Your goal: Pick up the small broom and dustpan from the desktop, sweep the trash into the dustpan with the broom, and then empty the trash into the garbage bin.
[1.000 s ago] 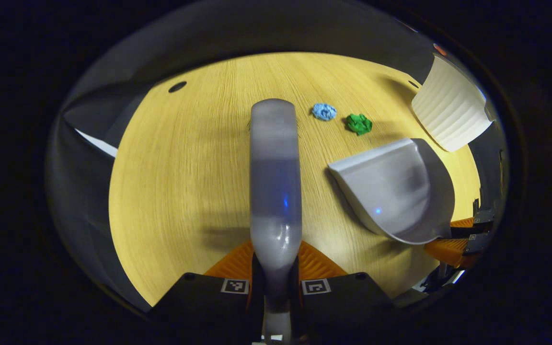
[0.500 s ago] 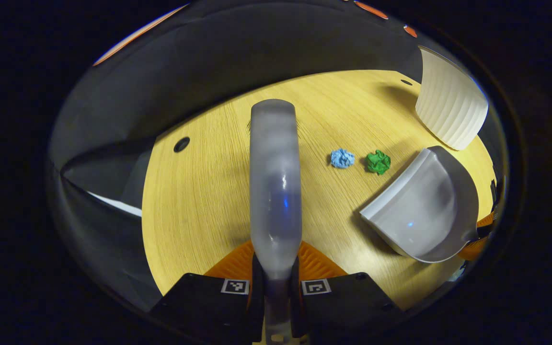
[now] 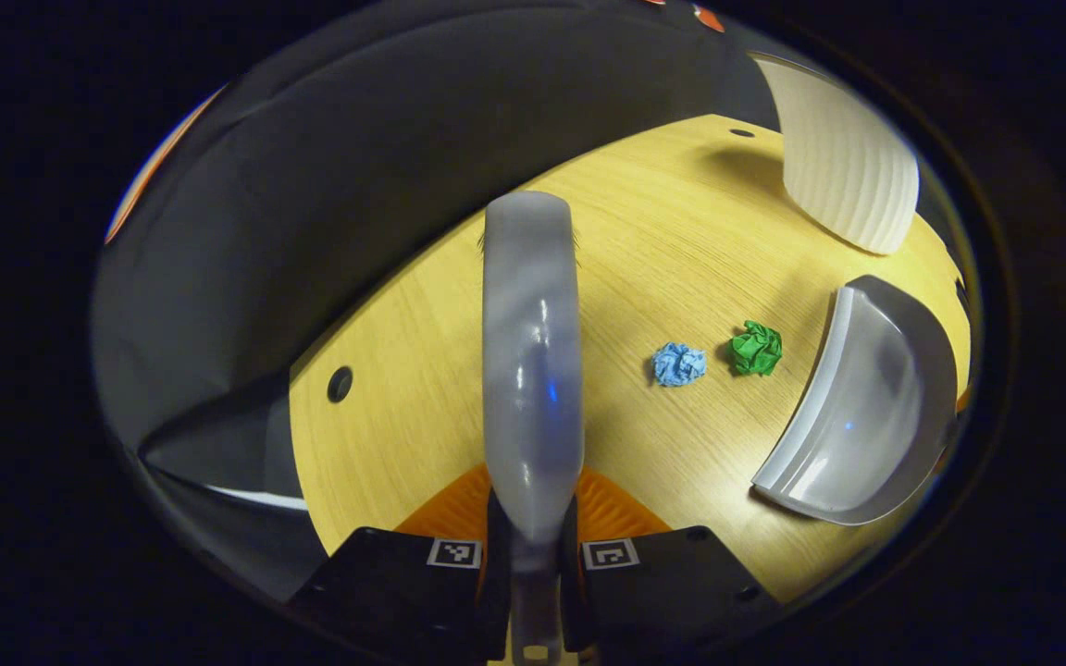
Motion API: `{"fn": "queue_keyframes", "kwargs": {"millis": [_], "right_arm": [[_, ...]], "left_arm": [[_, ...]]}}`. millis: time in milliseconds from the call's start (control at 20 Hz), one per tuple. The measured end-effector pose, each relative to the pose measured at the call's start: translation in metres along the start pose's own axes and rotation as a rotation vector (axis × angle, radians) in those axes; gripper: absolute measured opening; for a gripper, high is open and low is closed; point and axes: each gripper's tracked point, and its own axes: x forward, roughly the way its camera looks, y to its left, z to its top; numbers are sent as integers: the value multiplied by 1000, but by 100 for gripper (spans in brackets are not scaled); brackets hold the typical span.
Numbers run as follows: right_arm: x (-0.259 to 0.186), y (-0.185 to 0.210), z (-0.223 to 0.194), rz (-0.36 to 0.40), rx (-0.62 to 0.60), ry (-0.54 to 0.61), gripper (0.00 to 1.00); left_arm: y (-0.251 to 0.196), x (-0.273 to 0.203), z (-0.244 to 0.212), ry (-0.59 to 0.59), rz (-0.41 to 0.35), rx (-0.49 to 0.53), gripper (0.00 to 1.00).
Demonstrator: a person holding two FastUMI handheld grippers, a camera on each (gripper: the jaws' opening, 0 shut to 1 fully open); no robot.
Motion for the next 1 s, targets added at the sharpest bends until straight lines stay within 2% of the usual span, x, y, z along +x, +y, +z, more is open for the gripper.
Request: {"fn": "queue_keyframes", "kwargs": {"millis": [150,350,600,1000], "right_arm": [[2,-4,2,7,-26,20,27],[3,-13,9,35,-53,52,27],[-9,-20,17,46,-82,65,27],[1,-22,24,44,-87,49,27]], "left_arm": [[-1,14,5,27,-15,89,26],[-25,24,17,4,-129,214,26],[-55,20,19,43,-282,378,26],[-104,-10,20,82,-487,452,26]]}}
